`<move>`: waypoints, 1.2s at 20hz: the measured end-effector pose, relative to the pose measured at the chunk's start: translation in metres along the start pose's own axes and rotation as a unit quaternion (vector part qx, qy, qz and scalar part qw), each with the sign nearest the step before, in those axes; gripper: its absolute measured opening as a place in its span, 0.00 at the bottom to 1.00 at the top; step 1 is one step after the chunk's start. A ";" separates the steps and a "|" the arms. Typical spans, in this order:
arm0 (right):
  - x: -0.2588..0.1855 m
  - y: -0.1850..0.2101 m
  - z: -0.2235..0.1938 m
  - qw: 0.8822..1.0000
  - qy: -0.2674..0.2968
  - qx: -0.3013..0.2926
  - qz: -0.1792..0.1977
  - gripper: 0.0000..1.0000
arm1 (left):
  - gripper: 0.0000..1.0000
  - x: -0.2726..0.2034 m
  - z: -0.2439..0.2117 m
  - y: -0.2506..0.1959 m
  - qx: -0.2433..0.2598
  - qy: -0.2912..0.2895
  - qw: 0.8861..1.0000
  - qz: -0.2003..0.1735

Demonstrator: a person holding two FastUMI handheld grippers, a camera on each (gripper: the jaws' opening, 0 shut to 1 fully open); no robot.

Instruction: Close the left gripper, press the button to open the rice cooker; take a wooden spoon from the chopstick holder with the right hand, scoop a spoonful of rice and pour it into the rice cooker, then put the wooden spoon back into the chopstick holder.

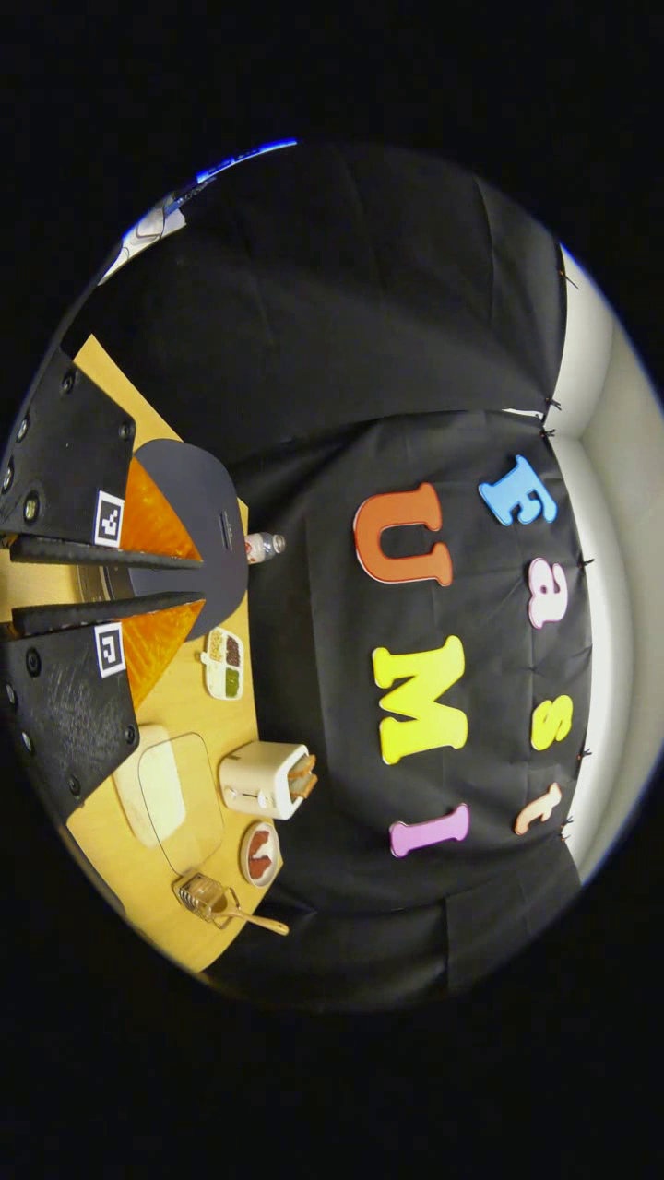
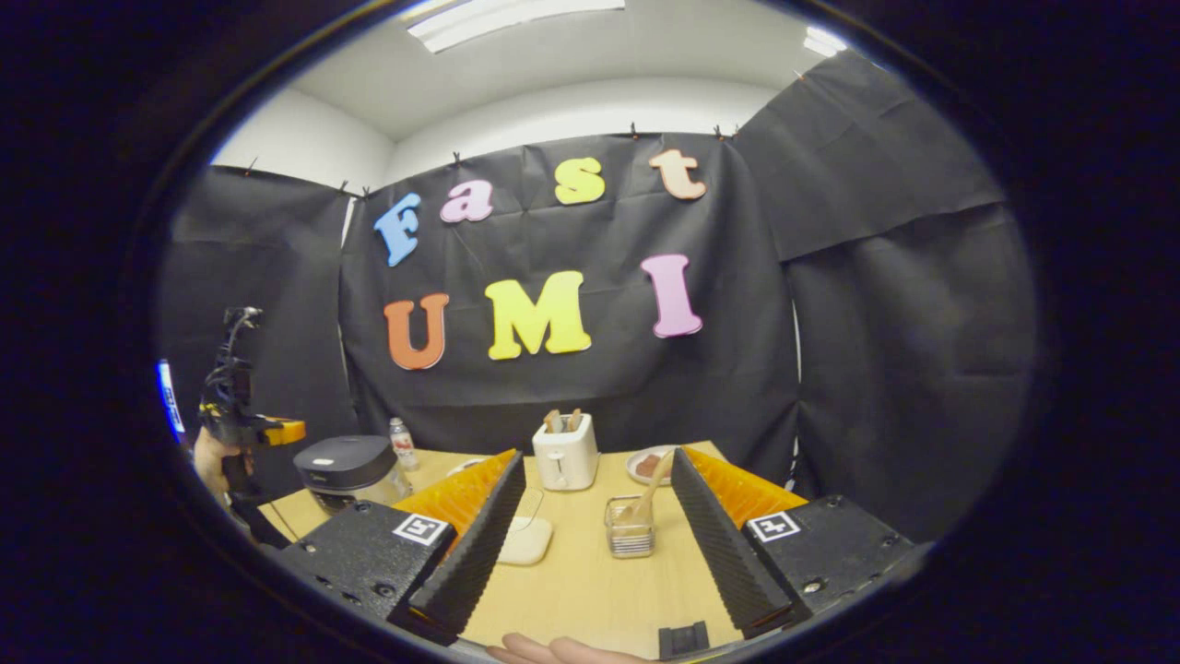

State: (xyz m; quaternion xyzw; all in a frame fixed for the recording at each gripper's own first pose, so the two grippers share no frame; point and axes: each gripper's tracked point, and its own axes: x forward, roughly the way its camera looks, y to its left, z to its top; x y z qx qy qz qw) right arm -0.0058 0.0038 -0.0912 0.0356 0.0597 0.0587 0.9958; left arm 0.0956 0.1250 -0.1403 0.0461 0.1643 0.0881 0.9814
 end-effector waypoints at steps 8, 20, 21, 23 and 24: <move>0.002 -0.009 -0.015 1.000 0.022 -0.002 0.006 0.96 | 0.00 0.041 -0.036 0.027 -0.062 0.094 0.994 0.014; 0.003 -0.004 -0.030 1.000 0.025 -0.003 0.013 1.00 | 0.00 0.046 -0.067 0.030 -0.085 0.180 0.980 0.011; 0.004 -0.003 -0.034 0.999 0.028 -0.003 0.014 1.00 | 0.00 0.048 -0.062 0.032 -0.083 0.176 0.981 0.013; 0.005 0.001 -0.043 0.999 0.041 0.001 0.022 1.00 | 0.00 0.046 -0.062 0.032 -0.069 0.185 0.980 0.021; 0.005 0.002 -0.048 0.999 0.046 0.003 0.026 1.00 | 0.01 0.045 -0.064 0.033 -0.061 0.189 0.980 0.024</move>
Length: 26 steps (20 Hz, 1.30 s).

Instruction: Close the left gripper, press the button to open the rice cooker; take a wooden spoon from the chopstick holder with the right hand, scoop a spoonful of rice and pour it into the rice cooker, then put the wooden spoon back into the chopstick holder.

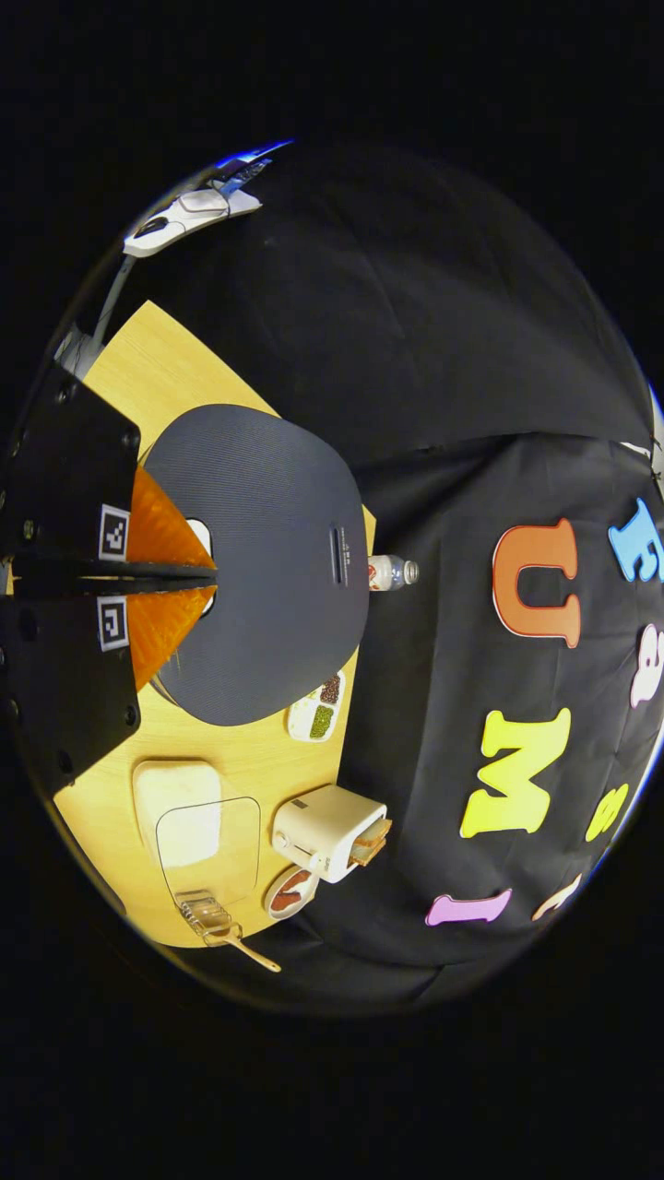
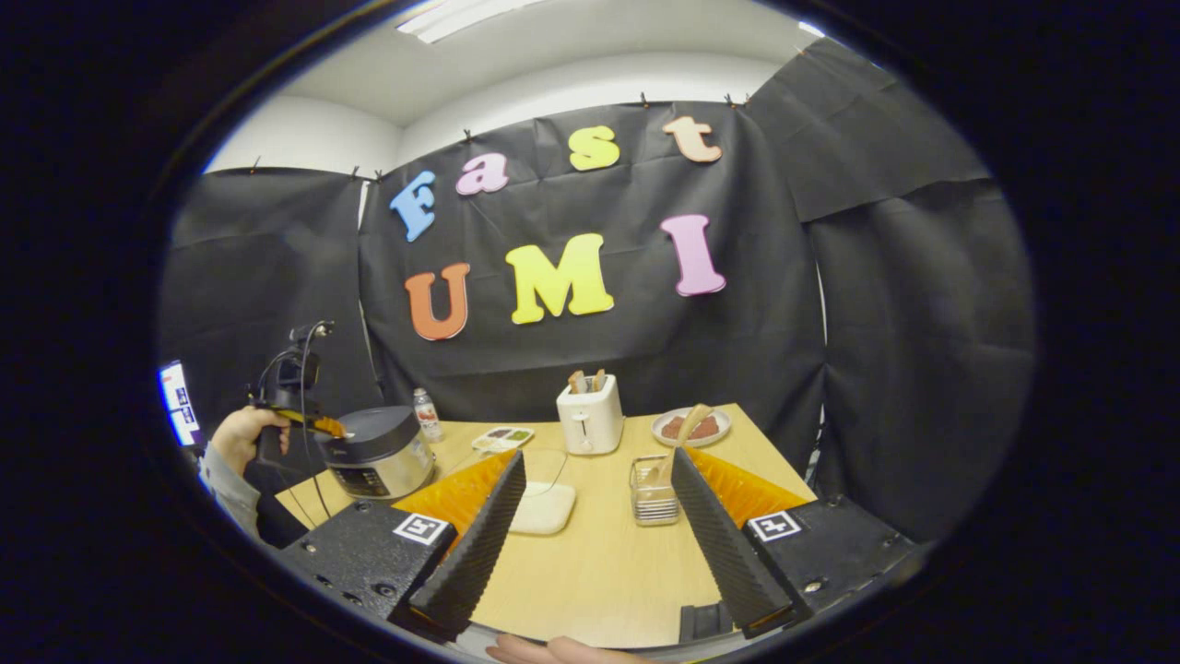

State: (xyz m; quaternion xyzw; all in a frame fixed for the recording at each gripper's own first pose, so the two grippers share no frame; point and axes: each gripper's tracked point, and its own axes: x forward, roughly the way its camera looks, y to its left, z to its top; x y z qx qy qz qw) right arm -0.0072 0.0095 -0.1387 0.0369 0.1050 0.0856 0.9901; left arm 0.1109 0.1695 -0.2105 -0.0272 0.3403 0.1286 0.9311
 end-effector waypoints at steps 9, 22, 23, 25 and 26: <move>0.019 -0.040 -0.021 0.999 0.019 0.005 -0.040 1.00 | 0.00 -0.086 0.091 0.003 -0.043 -0.178 0.983 -0.014; 0.076 -0.067 -0.030 0.998 0.002 -0.018 -0.065 0.97 | 0.97 -0.217 0.043 -0.048 0.034 -0.292 0.954 -0.060; 0.084 -0.073 -0.026 0.997 -0.011 -0.027 -0.073 1.00 | 0.97 -0.222 0.034 -0.051 0.036 -0.304 0.950 -0.062; 0.103 -0.081 -0.024 0.995 -0.019 -0.047 -0.085 1.00 | 0.96 -0.221 0.003 -0.063 0.039 -0.295 0.952 -0.075; 0.115 -0.083 -0.028 0.995 -0.011 -0.053 -0.086 1.00 | 0.96 -0.221 -0.013 -0.070 0.039 -0.289 0.953 -0.083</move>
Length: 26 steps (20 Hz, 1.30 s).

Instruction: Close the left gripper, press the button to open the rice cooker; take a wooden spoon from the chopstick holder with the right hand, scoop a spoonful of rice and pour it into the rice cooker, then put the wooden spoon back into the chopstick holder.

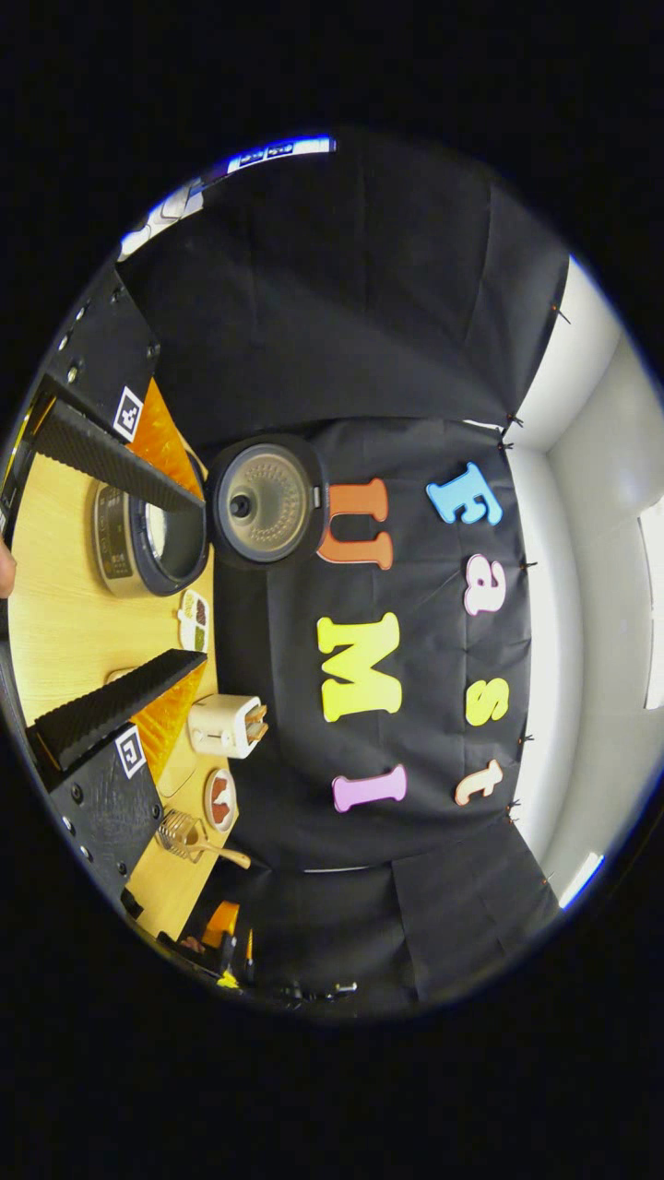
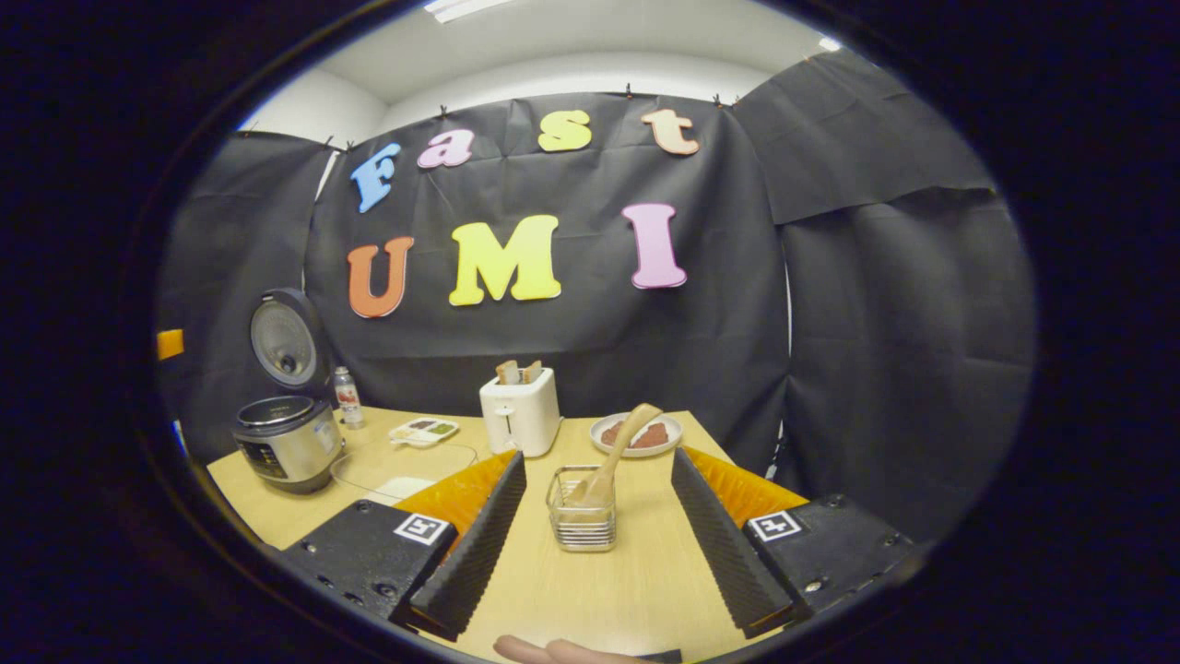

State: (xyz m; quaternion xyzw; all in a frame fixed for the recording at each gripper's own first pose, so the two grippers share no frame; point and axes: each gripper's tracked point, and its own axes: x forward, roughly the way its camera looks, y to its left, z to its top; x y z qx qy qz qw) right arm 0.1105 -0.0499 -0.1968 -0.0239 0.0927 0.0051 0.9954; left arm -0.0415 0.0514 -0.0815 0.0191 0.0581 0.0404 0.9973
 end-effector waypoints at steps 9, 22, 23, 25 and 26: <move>0.105 -0.029 -0.018 0.999 -0.012 -0.013 -0.039 0.98 | 0.96 -0.055 -0.031 0.005 -0.022 -0.013 1.000 -0.008; 0.207 -0.024 -0.087 0.991 0.098 0.089 -0.010 0.67 | 0.96 -0.059 -0.036 0.002 0.000 -0.027 0.999 -0.027; 0.209 -0.022 -0.087 0.991 0.096 0.096 -0.004 0.65 | 0.96 -0.059 -0.038 0.006 -0.001 -0.025 0.999 -0.026; 0.210 -0.015 -0.081 0.990 0.095 0.099 0.020 0.55 | 0.96 -0.057 -0.044 0.007 0.001 -0.020 0.999 -0.026; 0.207 -0.013 -0.076 0.991 0.091 0.091 0.025 0.49 | 0.96 -0.056 -0.048 0.008 0.004 -0.016 1.000 -0.025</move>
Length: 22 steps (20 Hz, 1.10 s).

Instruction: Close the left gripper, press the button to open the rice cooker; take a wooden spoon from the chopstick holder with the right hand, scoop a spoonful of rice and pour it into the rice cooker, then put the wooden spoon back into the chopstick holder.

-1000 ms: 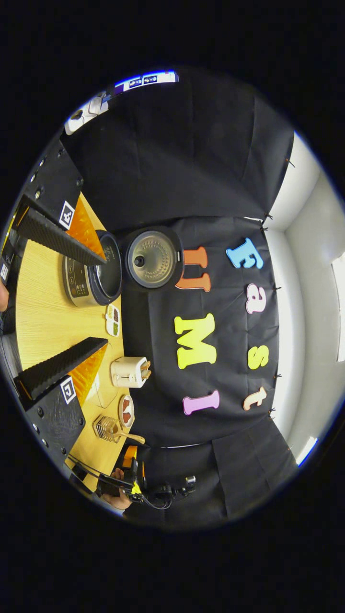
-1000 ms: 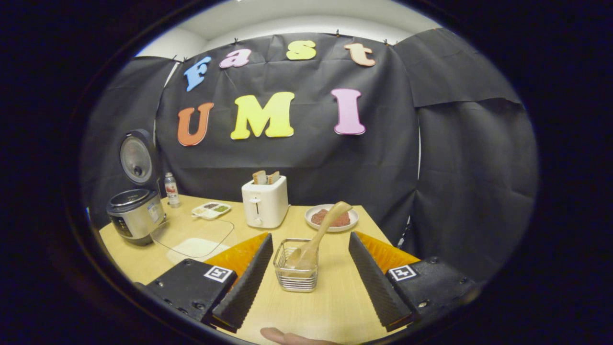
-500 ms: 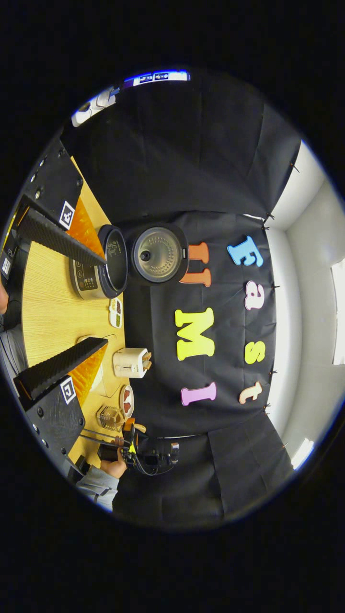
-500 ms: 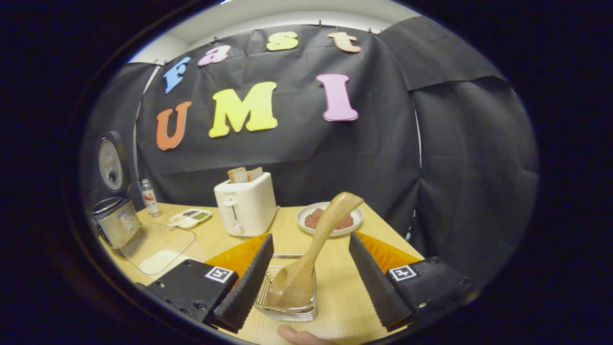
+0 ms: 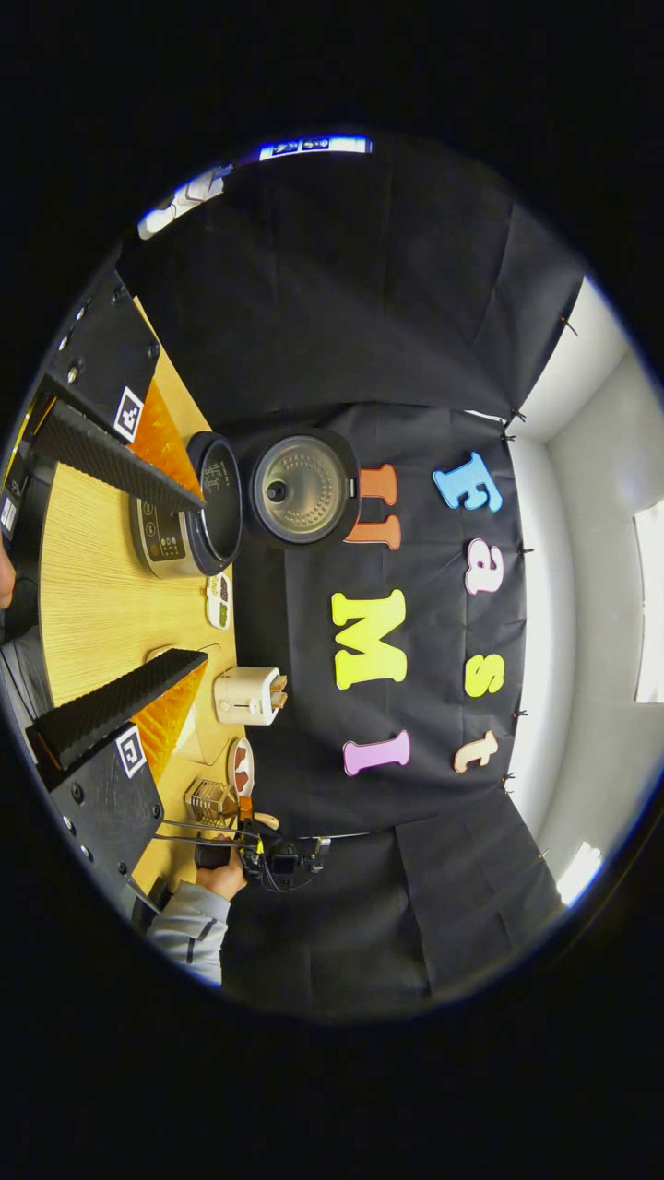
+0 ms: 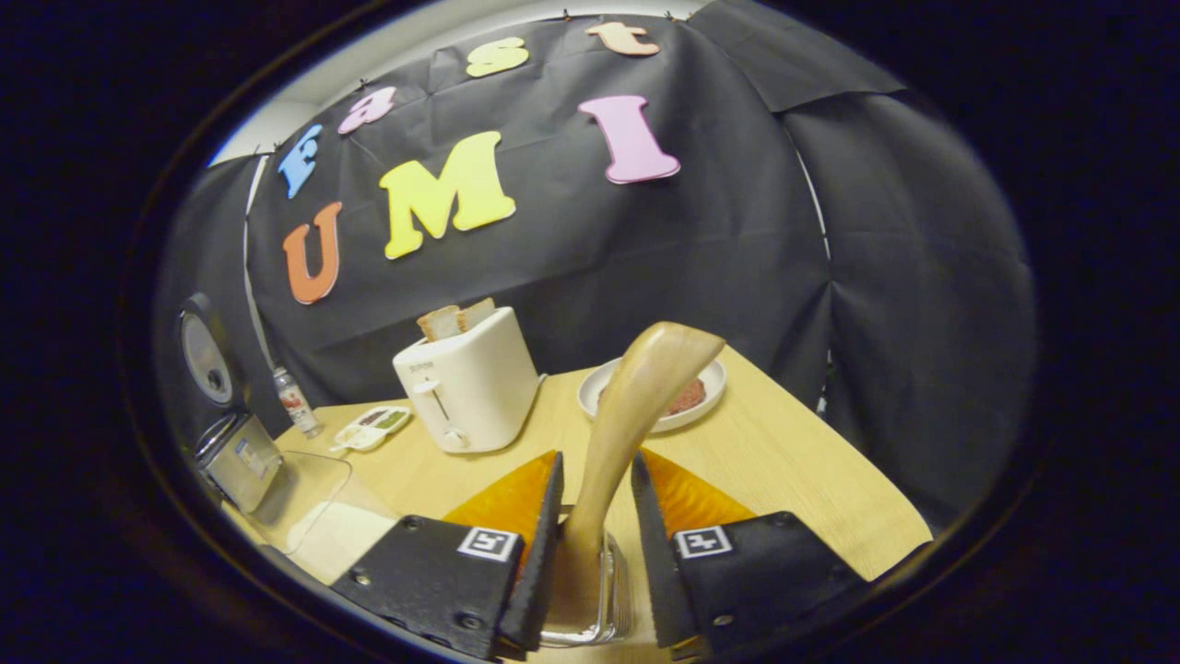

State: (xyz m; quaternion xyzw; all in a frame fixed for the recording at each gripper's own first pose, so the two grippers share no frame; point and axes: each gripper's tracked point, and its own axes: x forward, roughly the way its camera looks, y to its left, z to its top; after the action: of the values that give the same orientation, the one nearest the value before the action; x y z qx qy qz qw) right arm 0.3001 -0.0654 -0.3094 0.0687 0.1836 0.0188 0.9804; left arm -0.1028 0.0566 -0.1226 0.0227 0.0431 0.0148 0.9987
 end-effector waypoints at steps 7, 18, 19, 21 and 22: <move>-0.035 0.020 0.045 0.998 -0.060 -0.017 0.022 0.13 | 0.96 0.002 -0.014 0.011 -0.001 0.018 1.000 0.007; -0.105 0.110 0.112 0.985 -0.129 -0.103 0.058 0.07 | 0.96 -0.009 -0.011 0.013 -0.014 0.013 1.000 0.005; -0.108 0.122 0.112 0.984 -0.127 -0.103 0.068 0.07 | 0.96 -0.011 -0.012 0.014 -0.012 0.014 1.000 0.006; -0.117 0.159 0.107 0.983 -0.121 -0.096 0.098 0.07 | 0.96 -0.013 -0.012 0.019 -0.006 0.013 1.000 0.013; -0.121 0.178 0.104 0.982 -0.119 -0.098 0.112 0.07 | 0.96 -0.015 -0.013 0.024 -0.005 0.014 1.000 0.019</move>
State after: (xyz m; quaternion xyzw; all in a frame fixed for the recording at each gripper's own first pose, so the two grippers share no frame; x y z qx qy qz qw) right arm 0.2233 0.0896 -0.1448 -0.0058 0.0541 0.1385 0.9889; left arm -0.1199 0.0804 -0.1328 0.0184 0.0561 0.0346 0.9977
